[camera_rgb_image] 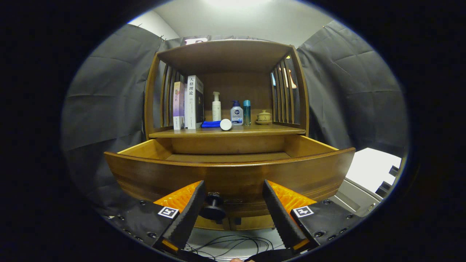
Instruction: Pull open the drawer, take out the items inside it, and place them on the countertop above the cabinet.
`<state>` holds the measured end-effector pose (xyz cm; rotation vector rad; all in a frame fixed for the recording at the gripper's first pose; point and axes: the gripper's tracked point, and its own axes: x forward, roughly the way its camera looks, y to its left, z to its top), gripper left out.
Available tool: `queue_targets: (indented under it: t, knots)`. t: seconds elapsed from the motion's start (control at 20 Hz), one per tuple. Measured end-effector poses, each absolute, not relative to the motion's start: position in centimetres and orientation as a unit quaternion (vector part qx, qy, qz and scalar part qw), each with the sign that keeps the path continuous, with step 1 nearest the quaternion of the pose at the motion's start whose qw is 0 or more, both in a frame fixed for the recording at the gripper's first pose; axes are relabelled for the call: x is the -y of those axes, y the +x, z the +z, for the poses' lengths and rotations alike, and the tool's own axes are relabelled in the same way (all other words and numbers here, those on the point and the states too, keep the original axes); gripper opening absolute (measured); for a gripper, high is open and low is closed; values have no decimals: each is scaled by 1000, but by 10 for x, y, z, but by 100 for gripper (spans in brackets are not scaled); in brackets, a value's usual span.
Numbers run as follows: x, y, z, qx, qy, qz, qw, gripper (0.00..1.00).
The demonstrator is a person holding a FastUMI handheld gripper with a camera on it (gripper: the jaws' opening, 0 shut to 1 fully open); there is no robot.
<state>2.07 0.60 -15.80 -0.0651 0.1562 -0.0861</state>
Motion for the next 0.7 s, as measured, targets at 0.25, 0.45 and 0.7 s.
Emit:
queue_targets:
  t: [0.25,0.45,0.7]
  knots:
    - [-7,26,-166,-86,-20,-41,995,98]
    - [-14,31,-163,-85,-8,-33,996,98]
    - [-19,50,-157,-79,-27,-38,996,98]
